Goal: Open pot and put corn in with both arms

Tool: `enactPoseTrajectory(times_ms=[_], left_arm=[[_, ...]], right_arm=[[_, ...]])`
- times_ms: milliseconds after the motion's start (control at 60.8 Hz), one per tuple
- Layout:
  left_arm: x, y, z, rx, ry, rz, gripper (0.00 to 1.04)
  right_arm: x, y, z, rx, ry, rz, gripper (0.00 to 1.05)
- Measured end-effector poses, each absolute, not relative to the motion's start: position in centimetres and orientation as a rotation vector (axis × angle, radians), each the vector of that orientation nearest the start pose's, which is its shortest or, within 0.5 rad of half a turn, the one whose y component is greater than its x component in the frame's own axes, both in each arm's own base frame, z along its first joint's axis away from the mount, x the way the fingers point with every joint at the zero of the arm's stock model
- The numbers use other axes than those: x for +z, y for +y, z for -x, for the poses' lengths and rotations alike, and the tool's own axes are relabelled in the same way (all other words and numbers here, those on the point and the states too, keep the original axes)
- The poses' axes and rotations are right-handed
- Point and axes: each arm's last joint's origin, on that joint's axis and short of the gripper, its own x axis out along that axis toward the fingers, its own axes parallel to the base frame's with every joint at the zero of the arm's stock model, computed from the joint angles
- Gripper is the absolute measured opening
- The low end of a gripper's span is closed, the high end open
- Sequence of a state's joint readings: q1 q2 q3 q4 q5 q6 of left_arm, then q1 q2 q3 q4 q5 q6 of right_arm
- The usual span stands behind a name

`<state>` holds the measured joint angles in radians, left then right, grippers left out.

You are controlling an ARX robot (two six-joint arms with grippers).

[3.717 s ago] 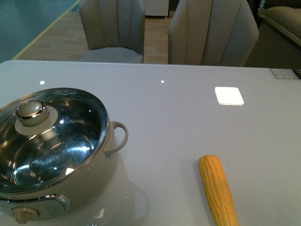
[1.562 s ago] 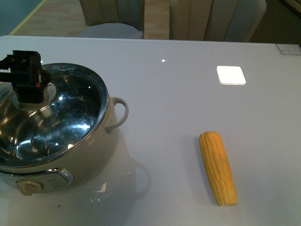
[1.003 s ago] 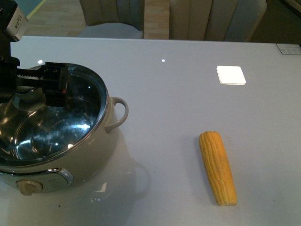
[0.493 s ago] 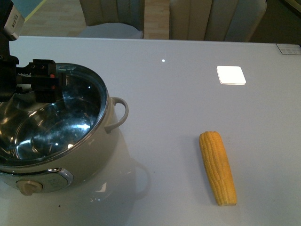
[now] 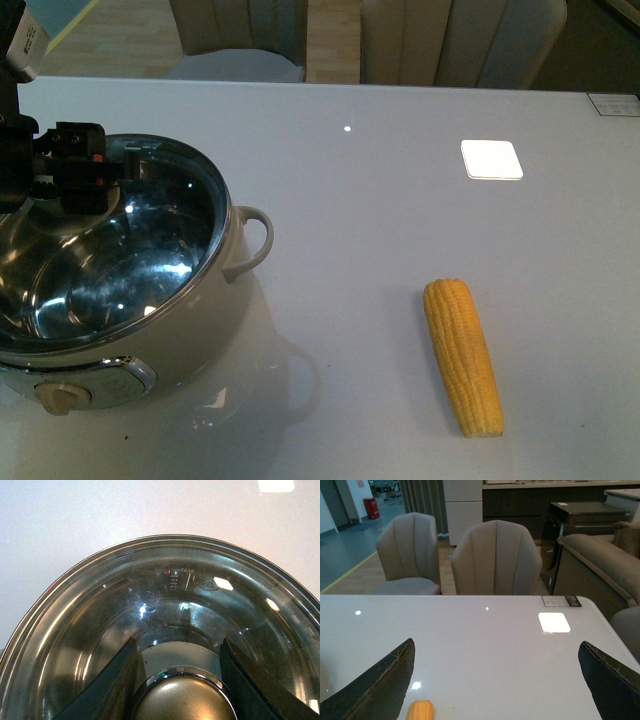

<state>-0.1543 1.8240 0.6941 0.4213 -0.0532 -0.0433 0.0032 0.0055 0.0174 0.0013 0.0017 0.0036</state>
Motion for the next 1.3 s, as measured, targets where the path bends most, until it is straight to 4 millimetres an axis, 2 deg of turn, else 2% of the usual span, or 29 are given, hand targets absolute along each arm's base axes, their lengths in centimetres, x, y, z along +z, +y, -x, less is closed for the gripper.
enactPoseTrajectory(times_ms=[362,608,822,1052,1184,1299], left_arm=[[10.3,-4.6,-31.2,-0.070,0.708,-0.031,0.44],[11.4,-4.4,-31.0,-0.062,0.701,-0.018,0.44],[13.3,-4.5,-31.0,-0.055,0.659,-0.016,0.44],[16.7,-4.6,-31.2,-0.068,0.580,-0.007,0.44],[18.2,-3.7,-30.9,-0.069,0.536,0.004,0.44],[19.5,-1.3,-30.6,-0.028,0.496,0.012,0.44]], right_arm=[[16.9,0.0,-9.7,0.002,-0.013,-0.004,0.96],[16.9,0.0,-9.7,0.002,-0.013,-0.004,0.96],[16.9,0.0,-9.7,0.002,-0.013,-0.004,0.96],[16.9,0.0,-9.7,0.002,-0.013,-0.004,0.96],[16.9,0.0,-9.7,0.002,-0.013,-0.004,0.96],[16.9,0.0,-9.7,0.002,-0.013,-0.004,0.96]])
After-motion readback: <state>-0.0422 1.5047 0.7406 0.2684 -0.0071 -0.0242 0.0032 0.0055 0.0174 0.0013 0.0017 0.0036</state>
